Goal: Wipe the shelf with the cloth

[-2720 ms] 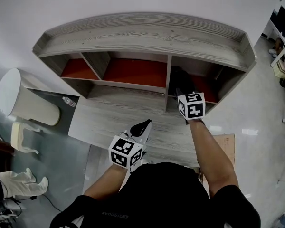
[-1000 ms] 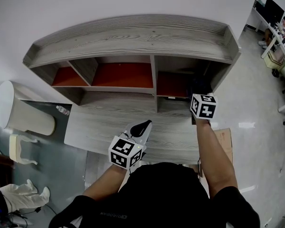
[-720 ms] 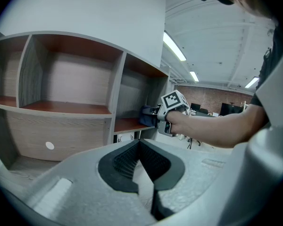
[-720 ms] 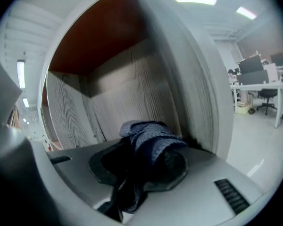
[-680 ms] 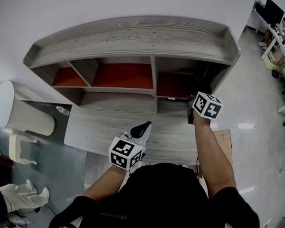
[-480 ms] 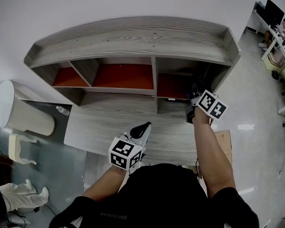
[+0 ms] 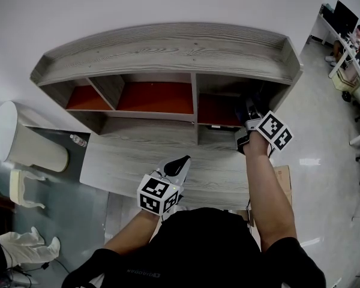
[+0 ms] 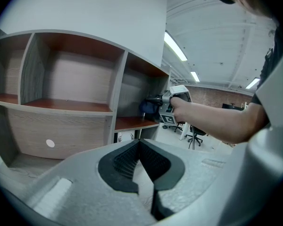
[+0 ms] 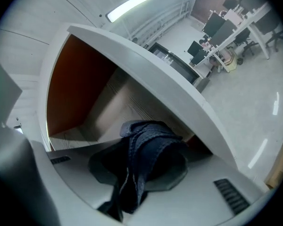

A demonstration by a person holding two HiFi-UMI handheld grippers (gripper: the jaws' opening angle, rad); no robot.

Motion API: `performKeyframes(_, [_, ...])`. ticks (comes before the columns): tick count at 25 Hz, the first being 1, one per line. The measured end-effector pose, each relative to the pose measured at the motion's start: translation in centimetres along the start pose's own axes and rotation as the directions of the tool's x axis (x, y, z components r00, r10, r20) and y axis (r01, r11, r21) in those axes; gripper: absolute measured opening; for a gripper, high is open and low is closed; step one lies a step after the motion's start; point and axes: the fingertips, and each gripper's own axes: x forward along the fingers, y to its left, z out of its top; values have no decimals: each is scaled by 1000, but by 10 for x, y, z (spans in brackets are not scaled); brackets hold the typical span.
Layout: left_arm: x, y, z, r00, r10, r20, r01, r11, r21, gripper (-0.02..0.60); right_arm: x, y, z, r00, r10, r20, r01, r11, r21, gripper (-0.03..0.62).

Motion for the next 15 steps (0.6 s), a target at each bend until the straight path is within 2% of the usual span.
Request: performKeyframes(15, [0, -6, 1, 1000, -15, 6, 15, 1000, 5, 8, -9, 65, 56, 990, 97, 106, -87, 992, -96, 101])
